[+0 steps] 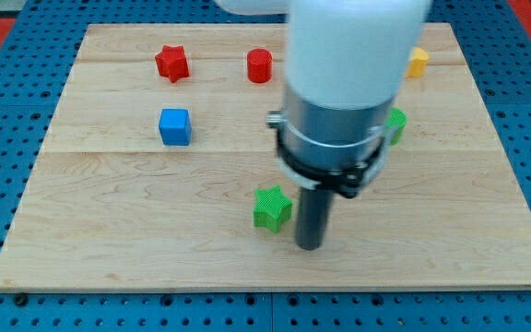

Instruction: Move the yellow hexagon to the top left of the blue triangle

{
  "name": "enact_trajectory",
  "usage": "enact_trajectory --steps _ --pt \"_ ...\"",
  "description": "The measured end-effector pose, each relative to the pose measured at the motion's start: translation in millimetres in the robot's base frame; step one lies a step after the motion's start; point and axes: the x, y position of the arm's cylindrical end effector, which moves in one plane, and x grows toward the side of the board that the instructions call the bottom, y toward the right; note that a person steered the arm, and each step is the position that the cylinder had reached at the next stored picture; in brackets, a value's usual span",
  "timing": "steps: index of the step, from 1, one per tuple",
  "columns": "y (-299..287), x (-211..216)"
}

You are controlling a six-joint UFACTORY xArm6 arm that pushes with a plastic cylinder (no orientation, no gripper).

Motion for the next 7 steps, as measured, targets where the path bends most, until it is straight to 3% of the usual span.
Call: enact_trajectory --steps 1,2,3,6,7 --pt "-31.9 -3.2" --pt "-23.1 6.0" --pt "46.1 38.4" --pt "50.1 -91.8" --pt "35.5 -110.9"
